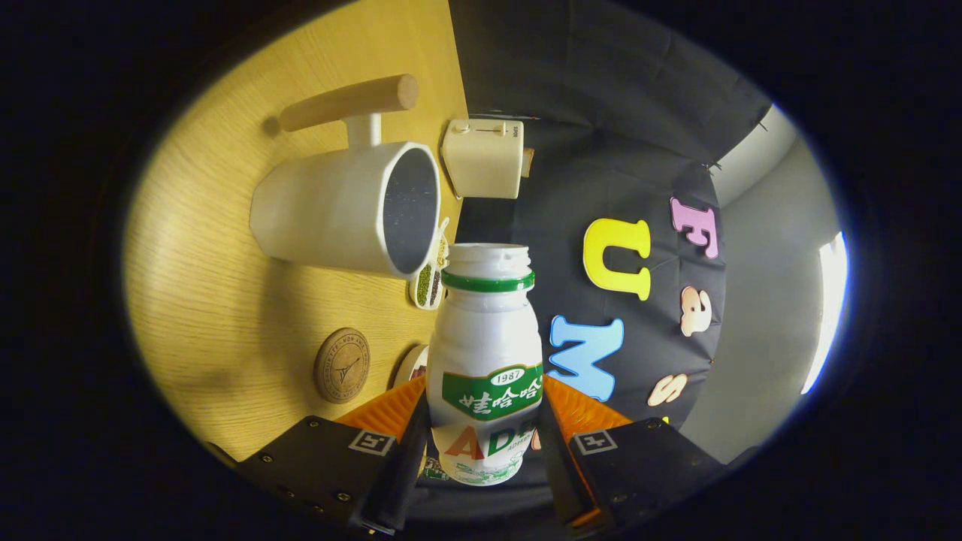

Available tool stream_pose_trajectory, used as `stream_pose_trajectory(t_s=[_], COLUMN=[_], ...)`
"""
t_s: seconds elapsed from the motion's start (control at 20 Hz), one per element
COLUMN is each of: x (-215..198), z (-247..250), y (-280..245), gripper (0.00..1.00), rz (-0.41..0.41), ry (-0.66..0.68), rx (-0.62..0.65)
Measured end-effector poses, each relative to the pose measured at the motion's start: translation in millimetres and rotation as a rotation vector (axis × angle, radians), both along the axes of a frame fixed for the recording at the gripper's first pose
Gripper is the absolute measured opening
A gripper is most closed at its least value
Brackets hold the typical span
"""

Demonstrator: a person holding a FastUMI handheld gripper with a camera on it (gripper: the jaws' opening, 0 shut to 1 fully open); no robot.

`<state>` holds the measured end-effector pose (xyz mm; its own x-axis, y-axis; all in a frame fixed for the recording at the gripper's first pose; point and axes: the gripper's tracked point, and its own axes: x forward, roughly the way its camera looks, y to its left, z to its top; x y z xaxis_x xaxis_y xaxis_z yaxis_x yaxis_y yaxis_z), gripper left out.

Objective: Take the bottle from table, then pour the juice into the cup, finally place the bottle on the coaster

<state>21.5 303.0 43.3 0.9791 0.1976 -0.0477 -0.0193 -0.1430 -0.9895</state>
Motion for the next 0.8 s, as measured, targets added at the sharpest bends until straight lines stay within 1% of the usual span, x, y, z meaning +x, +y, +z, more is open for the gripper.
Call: stream_pose_trajectory(t_s=[0.45,0.8], x=[-0.2,0.6], z=[4.1,5.9], y=[1.3,1.3], gripper=[0.71,0.71], rz=[0.011,0.016], ry=[-0.049,-0.057], rx=[-0.06,-0.076])
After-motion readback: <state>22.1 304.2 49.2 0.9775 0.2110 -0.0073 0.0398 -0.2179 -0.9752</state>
